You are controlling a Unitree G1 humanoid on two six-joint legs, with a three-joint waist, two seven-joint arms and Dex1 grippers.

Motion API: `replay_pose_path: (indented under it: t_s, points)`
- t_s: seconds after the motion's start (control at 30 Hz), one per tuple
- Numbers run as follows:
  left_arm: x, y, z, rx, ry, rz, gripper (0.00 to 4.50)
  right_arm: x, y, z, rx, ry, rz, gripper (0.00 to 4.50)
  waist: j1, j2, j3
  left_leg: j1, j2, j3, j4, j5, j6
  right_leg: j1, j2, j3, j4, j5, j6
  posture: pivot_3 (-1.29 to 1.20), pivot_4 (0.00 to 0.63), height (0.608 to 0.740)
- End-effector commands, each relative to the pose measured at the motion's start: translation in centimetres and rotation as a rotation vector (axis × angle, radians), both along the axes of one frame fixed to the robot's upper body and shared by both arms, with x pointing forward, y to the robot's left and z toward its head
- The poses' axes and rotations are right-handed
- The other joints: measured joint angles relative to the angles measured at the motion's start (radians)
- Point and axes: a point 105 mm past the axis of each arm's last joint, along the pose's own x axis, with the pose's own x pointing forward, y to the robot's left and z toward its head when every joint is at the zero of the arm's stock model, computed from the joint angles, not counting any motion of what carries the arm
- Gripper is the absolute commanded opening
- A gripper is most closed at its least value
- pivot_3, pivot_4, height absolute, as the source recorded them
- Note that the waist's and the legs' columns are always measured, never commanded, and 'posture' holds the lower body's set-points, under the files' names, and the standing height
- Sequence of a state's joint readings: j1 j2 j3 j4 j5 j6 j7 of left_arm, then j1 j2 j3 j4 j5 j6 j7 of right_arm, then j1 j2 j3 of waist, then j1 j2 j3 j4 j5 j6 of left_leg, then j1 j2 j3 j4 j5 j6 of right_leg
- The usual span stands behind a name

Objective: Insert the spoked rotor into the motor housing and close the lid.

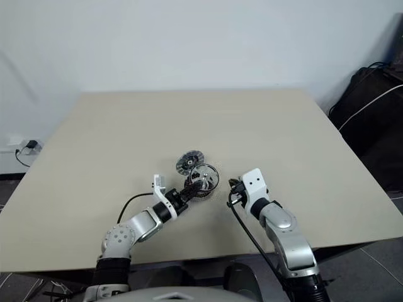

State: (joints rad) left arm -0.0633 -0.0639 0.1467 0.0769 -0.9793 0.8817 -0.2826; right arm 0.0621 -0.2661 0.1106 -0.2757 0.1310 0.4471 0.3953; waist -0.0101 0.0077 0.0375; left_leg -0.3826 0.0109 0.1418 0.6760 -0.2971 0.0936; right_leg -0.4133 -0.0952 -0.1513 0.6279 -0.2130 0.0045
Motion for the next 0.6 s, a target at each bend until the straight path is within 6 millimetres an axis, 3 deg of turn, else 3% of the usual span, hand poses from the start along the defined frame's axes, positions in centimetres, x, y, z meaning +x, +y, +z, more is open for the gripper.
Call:
replay_pose_path:
  t_s: [0.03,0.17,0.53,0.6]
  points:
    - [0.5,-0.2,0.4,-0.004,-0.015,0.022,0.41,0.3,0.2,1.6,0.013,-0.064,0.002,0.09,0.000,0.000,0.000,0.000,0.000,0.000,0.000,0.000,0.000,0.000,0.000,0.000,0.000,0.000,0.000,0.00,0.000,0.740]
    - [0.6,0.2,0.1,0.004,-0.006,0.042,0.41,0.4,0.2,1.5,0.009,-0.062,0.004,0.09,0.000,0.000,0.000,0.000,0.000,0.000,0.001,0.000,0.000,-0.001,0.000,0.000,0.000,0.000,0.000,0.00,0.000,0.740]
    - [0.2,0.6,-0.2,0.026,0.004,0.043,4.00,0.5,0.8,1.7,0.012,-0.067,0.028,0.09,0.000,0.001,-0.001,0.002,0.000,-0.002,0.005,0.000,0.000,0.000,-0.001,-0.001,0.000,0.001,0.001,0.00,0.000,0.740]
    - [0.0,1.1,-0.1,0.048,-0.011,0.044,4.00,0.5,0.8,1.7,0.014,-0.067,0.027,0.09,0.000,0.002,-0.002,0.002,0.000,-0.002,0.005,0.000,0.000,0.001,-0.001,-0.001,0.000,0.002,0.002,0.00,0.000,0.740]
